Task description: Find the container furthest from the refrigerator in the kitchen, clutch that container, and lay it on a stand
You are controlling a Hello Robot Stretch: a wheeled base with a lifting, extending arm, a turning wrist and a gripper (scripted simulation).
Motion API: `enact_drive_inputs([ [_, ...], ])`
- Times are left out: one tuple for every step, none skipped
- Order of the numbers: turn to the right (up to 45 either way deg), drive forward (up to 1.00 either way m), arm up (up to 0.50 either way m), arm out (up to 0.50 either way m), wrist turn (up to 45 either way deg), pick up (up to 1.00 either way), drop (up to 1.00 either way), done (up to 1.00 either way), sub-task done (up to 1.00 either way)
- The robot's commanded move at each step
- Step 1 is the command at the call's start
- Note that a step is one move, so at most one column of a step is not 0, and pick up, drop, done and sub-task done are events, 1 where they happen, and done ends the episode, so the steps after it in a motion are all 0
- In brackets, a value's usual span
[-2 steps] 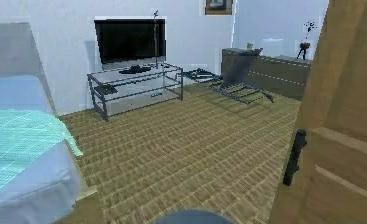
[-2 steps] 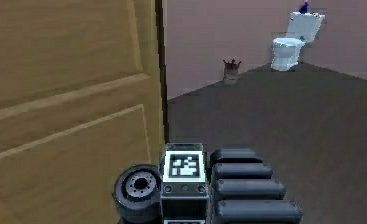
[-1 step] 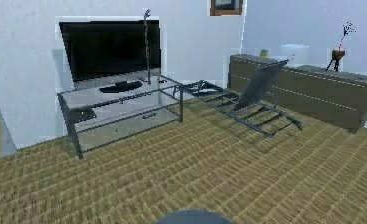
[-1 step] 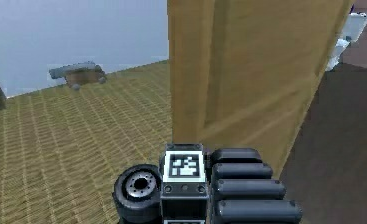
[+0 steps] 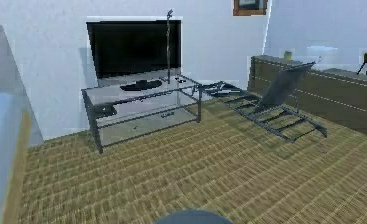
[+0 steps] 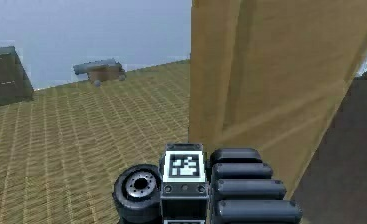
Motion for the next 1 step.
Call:
enact_drive_inputs([
  [0.0, 1.00, 0.00, 0.00, 0.0, 0.00, 0.00, 0.00, 0.00],
])
